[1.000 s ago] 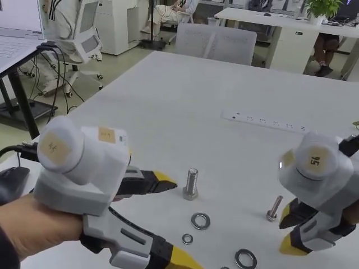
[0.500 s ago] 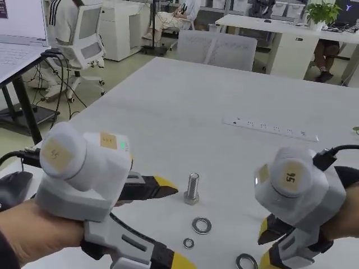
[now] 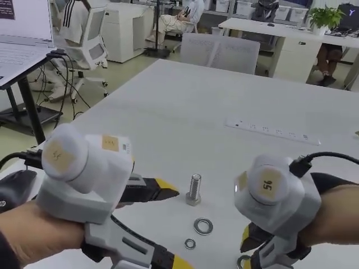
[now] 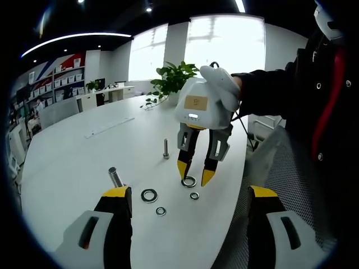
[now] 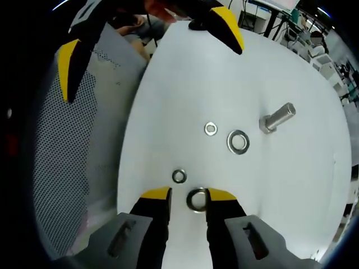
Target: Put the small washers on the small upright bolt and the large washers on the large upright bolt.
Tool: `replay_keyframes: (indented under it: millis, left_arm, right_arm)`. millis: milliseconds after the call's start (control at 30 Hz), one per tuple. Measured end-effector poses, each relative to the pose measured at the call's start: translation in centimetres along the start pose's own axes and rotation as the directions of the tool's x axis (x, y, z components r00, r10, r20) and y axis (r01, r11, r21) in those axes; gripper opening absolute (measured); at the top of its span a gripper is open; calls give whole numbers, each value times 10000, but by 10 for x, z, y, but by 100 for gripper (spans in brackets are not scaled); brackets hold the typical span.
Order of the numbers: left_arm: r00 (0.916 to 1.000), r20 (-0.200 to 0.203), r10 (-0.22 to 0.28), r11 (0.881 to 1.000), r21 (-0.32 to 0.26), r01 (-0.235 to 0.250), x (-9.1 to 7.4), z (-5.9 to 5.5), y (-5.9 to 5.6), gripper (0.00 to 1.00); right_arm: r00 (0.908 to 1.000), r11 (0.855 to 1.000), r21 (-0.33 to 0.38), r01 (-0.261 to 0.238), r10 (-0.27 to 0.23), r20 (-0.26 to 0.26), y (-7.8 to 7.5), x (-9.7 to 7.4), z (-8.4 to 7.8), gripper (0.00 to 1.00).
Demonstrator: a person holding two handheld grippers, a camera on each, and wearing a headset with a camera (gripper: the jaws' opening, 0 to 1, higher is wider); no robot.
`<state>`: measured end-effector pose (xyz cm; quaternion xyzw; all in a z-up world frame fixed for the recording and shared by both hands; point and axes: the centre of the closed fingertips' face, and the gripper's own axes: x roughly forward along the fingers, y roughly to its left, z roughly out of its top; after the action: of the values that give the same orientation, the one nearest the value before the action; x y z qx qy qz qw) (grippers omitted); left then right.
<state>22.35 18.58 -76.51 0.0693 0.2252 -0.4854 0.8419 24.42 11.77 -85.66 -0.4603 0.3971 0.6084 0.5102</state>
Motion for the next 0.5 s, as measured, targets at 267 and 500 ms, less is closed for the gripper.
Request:
replay_keyframes:
  millis: [267, 500]
  left_arm:
    - [10000, 12, 25, 10000, -16, -25, -1, -2, -1, 84]
    - [10000, 61, 50, 10000, -6, -50, -2, -2, -2, 84]
  right_arm:
    - [9998, 9997, -169, -190, 189, -70, 6, 10, 5, 25]
    - [9992, 9990, -267, -359, 354, -188, 11, 20, 7, 24]
